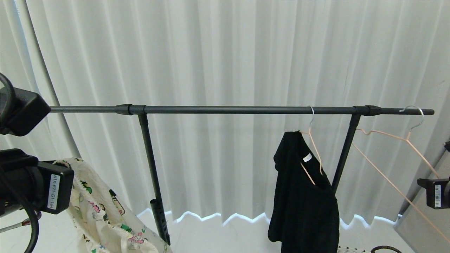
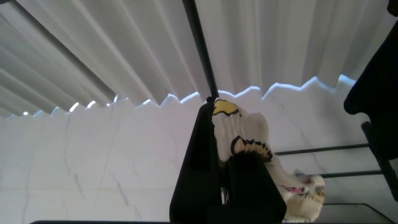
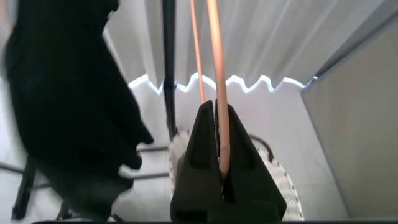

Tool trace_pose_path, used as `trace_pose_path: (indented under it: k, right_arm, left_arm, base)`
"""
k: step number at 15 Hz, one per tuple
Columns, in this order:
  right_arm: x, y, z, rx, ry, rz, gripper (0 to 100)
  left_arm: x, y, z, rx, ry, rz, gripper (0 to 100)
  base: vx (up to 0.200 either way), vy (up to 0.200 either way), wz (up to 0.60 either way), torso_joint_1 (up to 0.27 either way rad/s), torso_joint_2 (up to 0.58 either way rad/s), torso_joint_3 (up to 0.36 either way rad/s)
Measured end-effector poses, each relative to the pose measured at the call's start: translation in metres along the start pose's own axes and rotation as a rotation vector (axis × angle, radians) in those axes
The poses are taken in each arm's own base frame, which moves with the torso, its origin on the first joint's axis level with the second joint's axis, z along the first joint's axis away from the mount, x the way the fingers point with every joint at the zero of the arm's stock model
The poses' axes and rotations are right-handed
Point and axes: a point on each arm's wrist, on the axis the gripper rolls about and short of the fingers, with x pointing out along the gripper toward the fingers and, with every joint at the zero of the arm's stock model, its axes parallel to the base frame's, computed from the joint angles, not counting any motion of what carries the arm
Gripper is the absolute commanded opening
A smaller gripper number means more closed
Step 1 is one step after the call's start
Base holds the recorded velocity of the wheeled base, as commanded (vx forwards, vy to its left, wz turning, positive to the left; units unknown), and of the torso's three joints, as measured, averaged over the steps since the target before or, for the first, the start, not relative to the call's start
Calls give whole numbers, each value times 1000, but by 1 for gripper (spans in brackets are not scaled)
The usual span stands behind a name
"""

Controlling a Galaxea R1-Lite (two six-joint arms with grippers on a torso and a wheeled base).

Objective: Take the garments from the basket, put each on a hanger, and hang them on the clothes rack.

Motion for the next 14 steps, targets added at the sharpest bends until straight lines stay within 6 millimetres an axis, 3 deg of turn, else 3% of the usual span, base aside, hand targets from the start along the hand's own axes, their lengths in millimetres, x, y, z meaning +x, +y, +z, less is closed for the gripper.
trace_pose_path:
  k: [5, 7, 14]
  right_arm:
    - [-15, 6, -4, -39, -16, 33, 0]
    - [-18, 11, -3, -54, -31, 65, 0]
    - [-41, 68, -1, -158, -85, 510, 0]
  left_arm:
    - [1, -1, 0, 4, 6, -2, 0]
    - [2, -2, 0, 7, 9, -5, 0]
    - [17, -14, 4, 14, 49, -28, 0]
  base:
    - [-200, 0, 0, 0, 2, 2]
    - [0, 0, 0, 0, 0, 0]
    - [0, 0, 0, 0, 0, 0]
